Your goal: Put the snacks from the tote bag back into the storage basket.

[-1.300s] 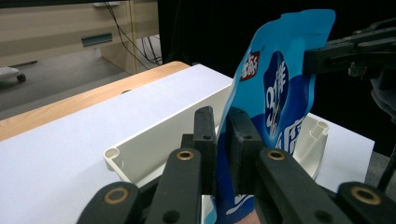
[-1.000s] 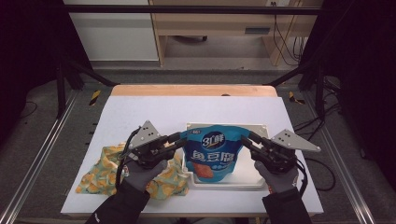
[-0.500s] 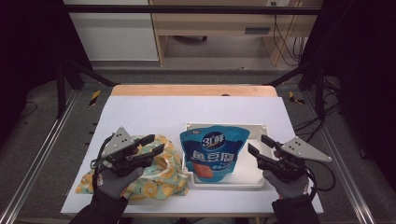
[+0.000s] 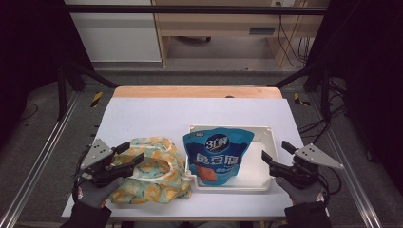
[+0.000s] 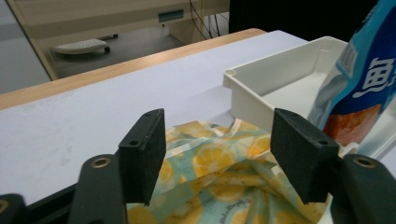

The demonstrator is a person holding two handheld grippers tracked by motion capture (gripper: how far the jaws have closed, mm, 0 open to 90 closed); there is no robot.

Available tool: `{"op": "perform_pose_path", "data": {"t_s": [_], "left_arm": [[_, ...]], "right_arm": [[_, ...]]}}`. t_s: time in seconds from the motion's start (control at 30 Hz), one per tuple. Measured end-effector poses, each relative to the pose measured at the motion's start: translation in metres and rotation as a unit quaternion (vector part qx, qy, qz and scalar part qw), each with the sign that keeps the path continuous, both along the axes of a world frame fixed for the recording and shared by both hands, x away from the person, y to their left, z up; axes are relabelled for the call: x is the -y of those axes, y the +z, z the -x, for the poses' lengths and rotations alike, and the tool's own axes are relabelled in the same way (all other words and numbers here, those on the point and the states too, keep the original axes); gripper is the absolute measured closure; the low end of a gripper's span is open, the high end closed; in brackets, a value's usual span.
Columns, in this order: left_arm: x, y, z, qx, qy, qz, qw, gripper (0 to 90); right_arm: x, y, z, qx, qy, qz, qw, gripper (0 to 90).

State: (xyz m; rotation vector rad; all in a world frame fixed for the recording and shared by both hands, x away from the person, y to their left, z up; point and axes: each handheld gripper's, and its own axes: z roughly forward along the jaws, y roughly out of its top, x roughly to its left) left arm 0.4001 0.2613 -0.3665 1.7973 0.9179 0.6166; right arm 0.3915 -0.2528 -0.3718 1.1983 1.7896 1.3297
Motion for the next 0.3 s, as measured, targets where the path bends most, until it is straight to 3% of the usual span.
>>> {"op": "perform_pose_path", "data": {"t_s": [0.3], "left_arm": [[-0.023, -0.011, 0.000, -0.005, 0.028, 0.005, 0.9996, 26.6]], "right_arm": [[0.018, -0.015, -0.007, -0.014, -0.043, -0.002, 0.9990, 15.3]]}}
